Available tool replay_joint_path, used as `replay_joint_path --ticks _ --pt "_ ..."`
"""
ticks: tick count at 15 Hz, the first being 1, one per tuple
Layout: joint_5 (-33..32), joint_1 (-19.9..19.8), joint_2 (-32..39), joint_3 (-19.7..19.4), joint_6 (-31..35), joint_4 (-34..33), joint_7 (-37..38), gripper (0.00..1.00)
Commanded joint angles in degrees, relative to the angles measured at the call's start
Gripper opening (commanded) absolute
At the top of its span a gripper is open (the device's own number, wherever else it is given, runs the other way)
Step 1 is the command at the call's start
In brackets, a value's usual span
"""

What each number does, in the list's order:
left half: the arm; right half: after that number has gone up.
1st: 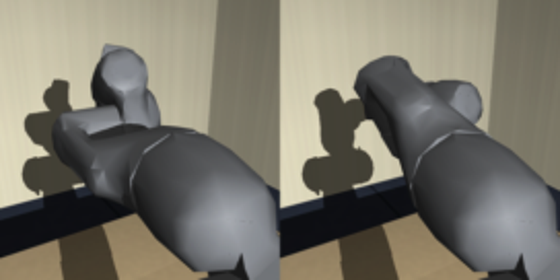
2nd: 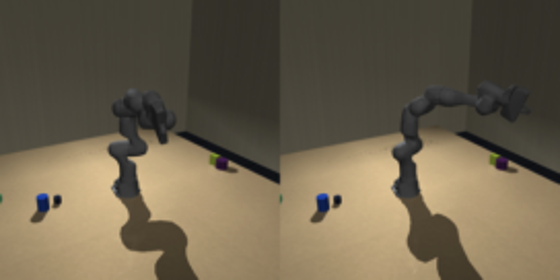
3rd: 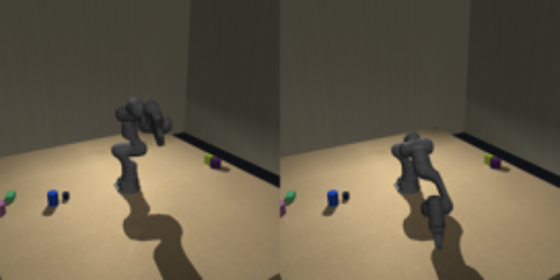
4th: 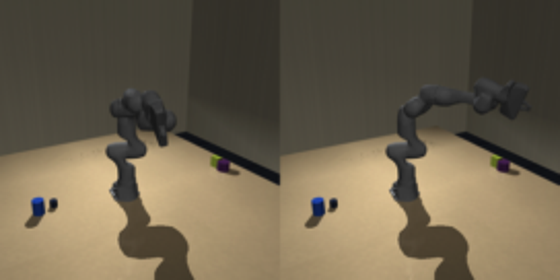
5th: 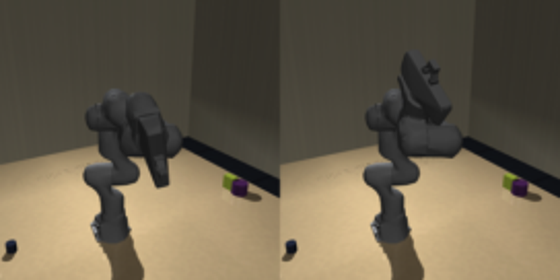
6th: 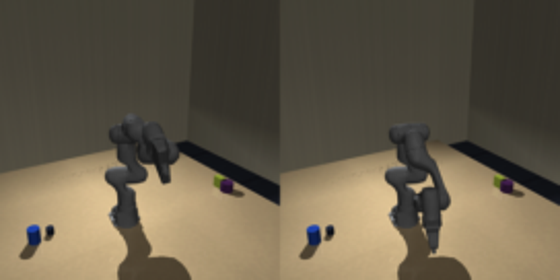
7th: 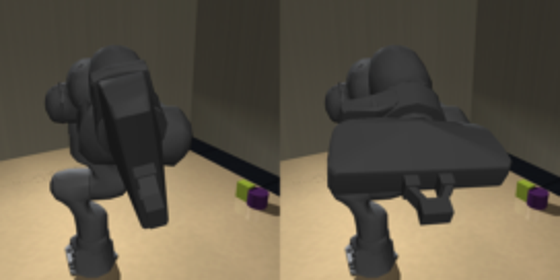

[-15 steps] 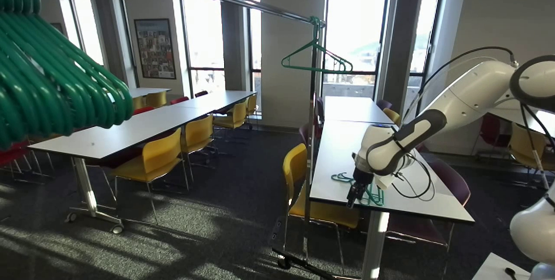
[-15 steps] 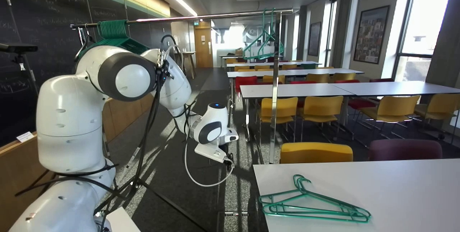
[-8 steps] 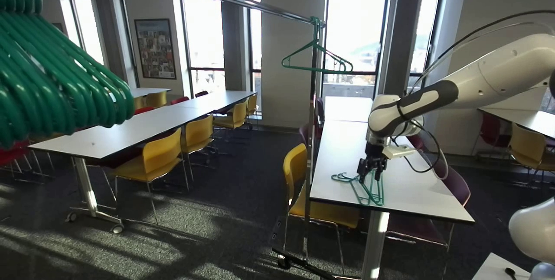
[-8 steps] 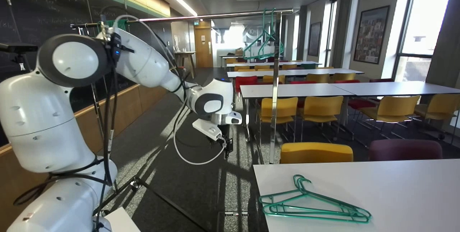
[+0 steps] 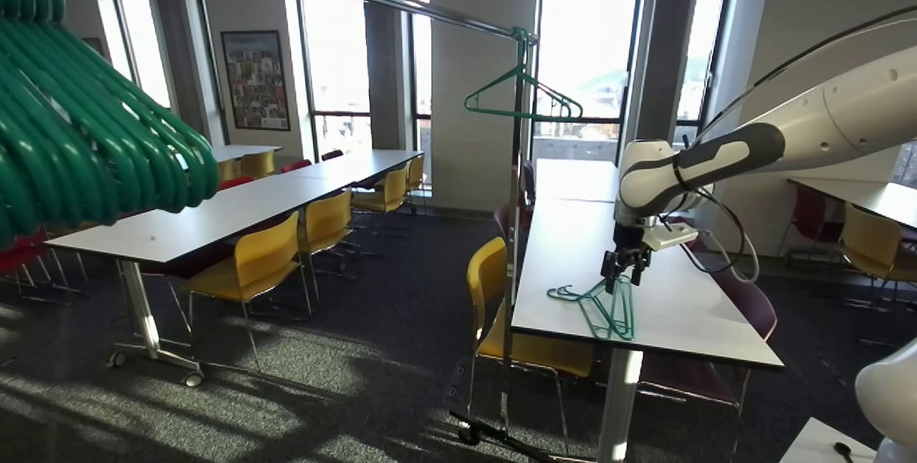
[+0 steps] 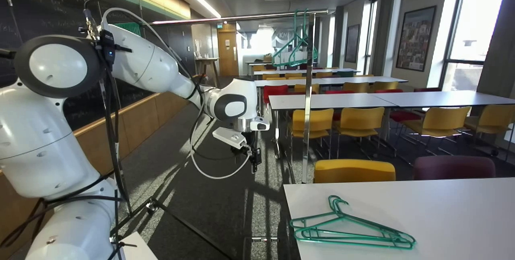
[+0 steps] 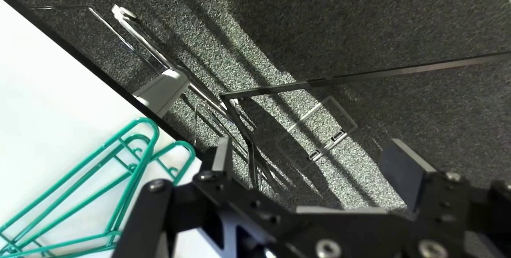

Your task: Remove one green hanger from the railing and put it on the table

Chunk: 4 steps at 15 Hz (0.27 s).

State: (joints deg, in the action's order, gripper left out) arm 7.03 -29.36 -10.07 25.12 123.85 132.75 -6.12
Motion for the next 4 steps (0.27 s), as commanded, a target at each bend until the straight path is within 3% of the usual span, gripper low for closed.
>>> replay_joint_path --ticks 1,4 --pt "-2.3 10.4 1.3 -10.2 0.2 -0.1 1.7 1.0" --pt "-2.2 10.4 1.5 -10.3 0.2 -0.1 1.6 1.0"
